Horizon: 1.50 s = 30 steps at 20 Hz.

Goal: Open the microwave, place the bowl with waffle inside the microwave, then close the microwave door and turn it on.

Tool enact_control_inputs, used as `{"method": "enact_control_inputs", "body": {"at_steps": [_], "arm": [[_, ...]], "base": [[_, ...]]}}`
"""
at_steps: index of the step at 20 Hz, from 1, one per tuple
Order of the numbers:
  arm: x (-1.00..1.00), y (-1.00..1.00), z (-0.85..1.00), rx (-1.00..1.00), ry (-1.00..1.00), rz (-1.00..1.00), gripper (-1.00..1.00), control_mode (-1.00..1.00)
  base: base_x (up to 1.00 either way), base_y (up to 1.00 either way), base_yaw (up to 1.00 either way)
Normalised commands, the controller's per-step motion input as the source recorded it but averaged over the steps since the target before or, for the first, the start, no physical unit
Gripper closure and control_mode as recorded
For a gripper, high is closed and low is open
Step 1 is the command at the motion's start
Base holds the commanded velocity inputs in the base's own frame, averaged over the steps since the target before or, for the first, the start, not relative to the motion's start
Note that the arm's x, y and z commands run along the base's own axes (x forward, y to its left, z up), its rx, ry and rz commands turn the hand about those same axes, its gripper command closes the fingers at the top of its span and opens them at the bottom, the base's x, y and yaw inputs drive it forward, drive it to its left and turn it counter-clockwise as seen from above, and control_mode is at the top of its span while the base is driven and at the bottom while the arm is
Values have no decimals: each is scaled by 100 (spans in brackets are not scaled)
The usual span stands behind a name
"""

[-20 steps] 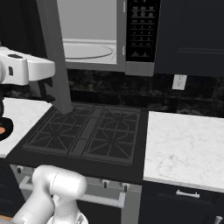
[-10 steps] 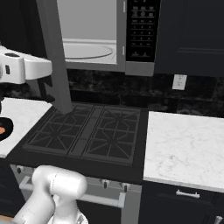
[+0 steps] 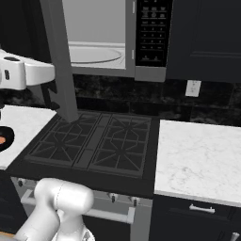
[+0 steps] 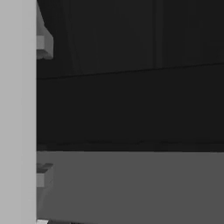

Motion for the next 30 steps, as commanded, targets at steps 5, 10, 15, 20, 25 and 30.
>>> {"method": "enact_control_inputs", "body": {"at_steps": [5,10,15,20,25,30], "arm": [[-42,0,0,0,-1,0,-100,-100],[-93,-5,0,0,-2,1,-100,-100],[-37,-69,1,0,-2,19,-100,-100],[3,-100,0,11,0,41,-100,-100],[39,-89,0,13,0,44,-100,-100],[56,-33,-4,7,0,46,-100,-100]], "base": [[0,0,0],[0,0,0],[0,0,0],[0,0,0],[0,0,0],[0,0,0]]}}
